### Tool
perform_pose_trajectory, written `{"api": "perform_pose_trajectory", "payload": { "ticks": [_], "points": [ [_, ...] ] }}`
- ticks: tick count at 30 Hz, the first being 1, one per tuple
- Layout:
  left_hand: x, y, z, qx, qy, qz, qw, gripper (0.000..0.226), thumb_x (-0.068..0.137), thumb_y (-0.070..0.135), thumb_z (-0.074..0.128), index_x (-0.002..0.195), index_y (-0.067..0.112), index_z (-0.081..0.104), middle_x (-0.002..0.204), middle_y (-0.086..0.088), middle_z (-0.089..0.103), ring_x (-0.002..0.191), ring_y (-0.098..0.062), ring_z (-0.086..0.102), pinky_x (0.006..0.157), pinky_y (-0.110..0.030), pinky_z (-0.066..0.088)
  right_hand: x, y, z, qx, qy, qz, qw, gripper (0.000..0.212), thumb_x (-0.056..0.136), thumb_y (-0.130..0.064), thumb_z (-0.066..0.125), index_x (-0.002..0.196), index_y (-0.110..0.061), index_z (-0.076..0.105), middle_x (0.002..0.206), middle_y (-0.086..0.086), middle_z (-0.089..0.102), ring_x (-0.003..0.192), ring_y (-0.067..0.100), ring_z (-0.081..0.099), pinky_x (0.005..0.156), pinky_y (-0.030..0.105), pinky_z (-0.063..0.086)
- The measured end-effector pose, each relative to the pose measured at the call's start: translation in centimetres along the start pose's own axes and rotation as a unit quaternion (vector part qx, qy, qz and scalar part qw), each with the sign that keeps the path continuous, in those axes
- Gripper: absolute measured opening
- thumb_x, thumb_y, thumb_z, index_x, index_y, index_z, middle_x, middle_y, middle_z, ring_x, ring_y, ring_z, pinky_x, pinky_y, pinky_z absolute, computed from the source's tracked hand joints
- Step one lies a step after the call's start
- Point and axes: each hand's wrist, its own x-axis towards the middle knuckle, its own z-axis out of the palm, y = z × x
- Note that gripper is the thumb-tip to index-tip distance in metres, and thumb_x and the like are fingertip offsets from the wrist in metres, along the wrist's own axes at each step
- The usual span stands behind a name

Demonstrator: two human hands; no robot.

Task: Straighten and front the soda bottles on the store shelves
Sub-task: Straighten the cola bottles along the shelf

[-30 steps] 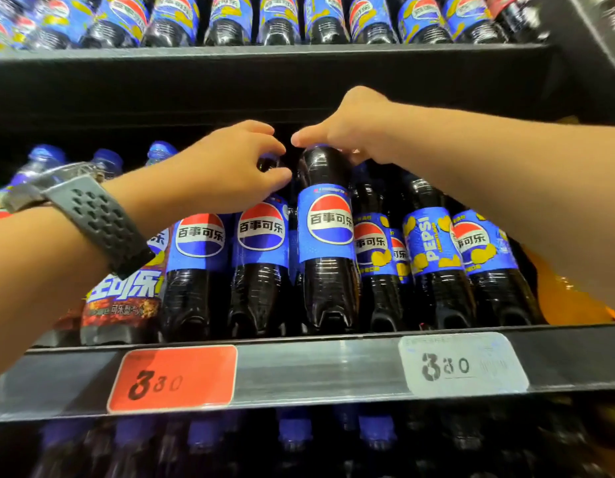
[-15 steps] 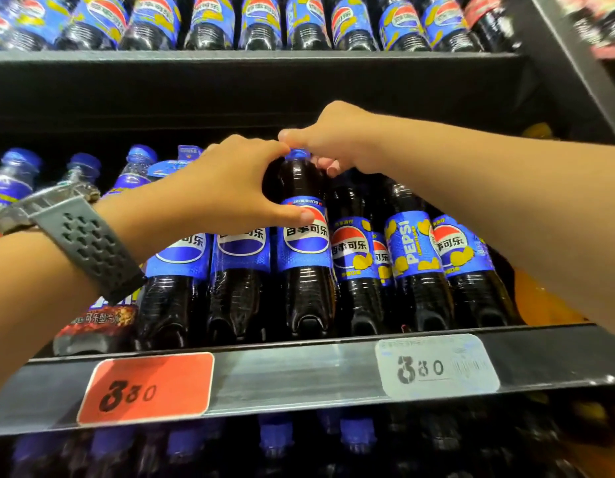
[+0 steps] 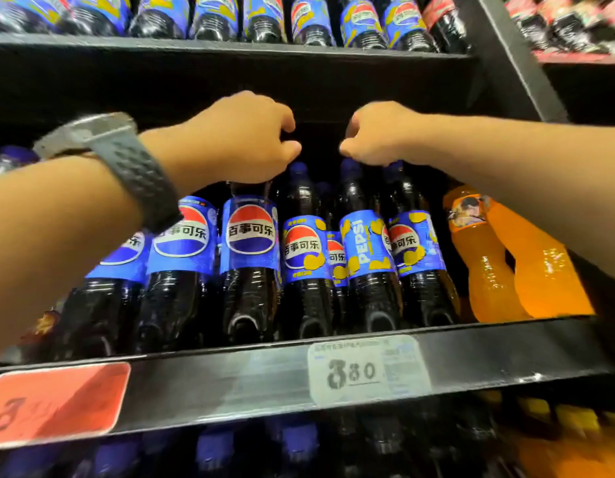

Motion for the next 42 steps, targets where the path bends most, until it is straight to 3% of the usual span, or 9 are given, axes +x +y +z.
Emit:
{"api": "perform_pose_trajectory", "payload": {
  "ticks": [6, 10, 13, 16, 23, 27, 30, 34, 42],
  "points": [
    [4.7, 2.8, 2.1, 0.106, -0.126, -0.012, 0.986, 0.034, 0.093, 0.025, 0.046, 0.118, 0.007, 0.063, 0.118, -0.017, 0.063, 0.107, -0.038, 0.058, 0.088, -0.039, 0.049, 0.0, 0.5, 1.8, -0.019, -0.061, -0.024, 0.998, 0.034, 0.095, -0.019, 0.041, 0.109, 0.001, 0.064, 0.095, 0.016, 0.068, 0.079, 0.033, 0.068, 0.048, 0.022, 0.043],
    [5.2, 3.5, 3.2, 0.105, -0.190, -0.031, 0.976, 0.032, 0.095, 0.020, 0.045, 0.117, 0.006, 0.063, 0.117, -0.016, 0.062, 0.104, -0.034, 0.058, 0.082, -0.037, 0.044, 0.5, 1.2, 2.3, 0.047, -0.058, -0.018, 0.997, 0.030, 0.095, -0.020, 0.044, 0.111, -0.003, 0.063, 0.085, 0.009, 0.060, 0.057, 0.023, 0.056, 0.042, 0.023, 0.041],
    [5.1, 3.3, 3.3, 0.077, -0.167, -0.052, 0.982, 0.028, 0.093, 0.017, 0.047, 0.111, 0.003, 0.064, 0.105, -0.015, 0.063, 0.091, -0.031, 0.057, 0.074, -0.035, 0.042, 1.1, 1.8, 2.6, 0.114, -0.047, -0.001, 0.992, 0.031, 0.093, -0.032, 0.054, 0.109, -0.007, 0.063, 0.077, 0.003, 0.057, 0.055, 0.018, 0.053, 0.042, 0.022, 0.038],
    [5.3, 2.7, 3.2, 0.035, -0.140, -0.054, 0.988, 0.032, 0.093, 0.029, 0.051, 0.105, 0.003, 0.065, 0.109, -0.019, 0.064, 0.099, -0.036, 0.059, 0.078, -0.037, 0.045, 1.2, 2.0, 2.7, 0.161, -0.038, 0.009, 0.986, 0.035, 0.087, -0.039, 0.061, 0.104, -0.008, 0.064, 0.076, 0.002, 0.055, 0.055, 0.018, 0.052, 0.044, 0.021, 0.037],
    [5.5, 2.9, 1.8, -0.059, -0.097, -0.092, 0.989, 0.034, 0.090, 0.038, 0.056, 0.096, 0.005, 0.064, 0.079, -0.009, 0.058, 0.080, -0.029, 0.055, 0.055, -0.031, 0.036, 1.0, 2.5, 1.9, 0.293, -0.063, 0.025, 0.954, 0.023, 0.088, -0.025, 0.064, 0.098, -0.005, 0.065, 0.066, 0.003, 0.053, 0.054, 0.013, 0.047, 0.044, 0.020, 0.041],
    [5.2, 2.7, 1.9, -0.133, -0.080, -0.104, 0.982, 0.038, 0.090, 0.041, 0.058, 0.107, 0.008, 0.067, 0.097, -0.011, 0.065, 0.091, -0.028, 0.061, 0.067, -0.031, 0.042, 0.5, 2.8, 1.3, 0.336, -0.029, 0.046, 0.940, 0.022, 0.084, -0.028, 0.072, 0.086, -0.007, 0.064, 0.064, 0.001, 0.052, 0.053, 0.011, 0.046, 0.043, 0.017, 0.039],
    [4.9, 2.8, 1.9, -0.157, -0.053, -0.113, 0.980, 0.035, 0.091, 0.041, 0.058, 0.105, 0.011, 0.069, 0.084, -0.007, 0.061, 0.078, -0.024, 0.056, 0.055, -0.027, 0.035, 0.3, 3.1, 1.1, 0.352, -0.004, 0.067, 0.934, 0.026, 0.081, -0.032, 0.074, 0.077, -0.012, 0.058, 0.064, 0.000, 0.053, 0.051, 0.010, 0.045, 0.040, 0.016, 0.036],
    [4.6, 2.9, 1.5, -0.171, -0.048, -0.115, 0.977, 0.032, 0.092, 0.041, 0.057, 0.096, 0.012, 0.071, 0.067, -0.001, 0.054, 0.060, -0.016, 0.048, 0.048, -0.024, 0.031, -0.1, 3.1, 0.6, 0.355, 0.006, 0.083, 0.931, 0.036, 0.077, -0.038, 0.077, 0.092, -0.009, 0.062, 0.070, 0.002, 0.054, 0.054, 0.012, 0.045, 0.046, 0.021, 0.037],
    [4.5, 2.6, 0.9, -0.173, -0.066, -0.117, 0.976, 0.032, 0.093, 0.041, 0.055, 0.089, 0.014, 0.071, 0.071, -0.006, 0.059, 0.063, -0.021, 0.052, 0.055, -0.026, 0.041, -0.5, 2.7, -0.1, 0.343, 0.036, 0.086, 0.935, 0.044, 0.073, -0.044, 0.079, 0.096, -0.010, 0.064, 0.071, -0.001, 0.057, 0.054, 0.010, 0.048, 0.038, 0.016, 0.037]
  ]
}}
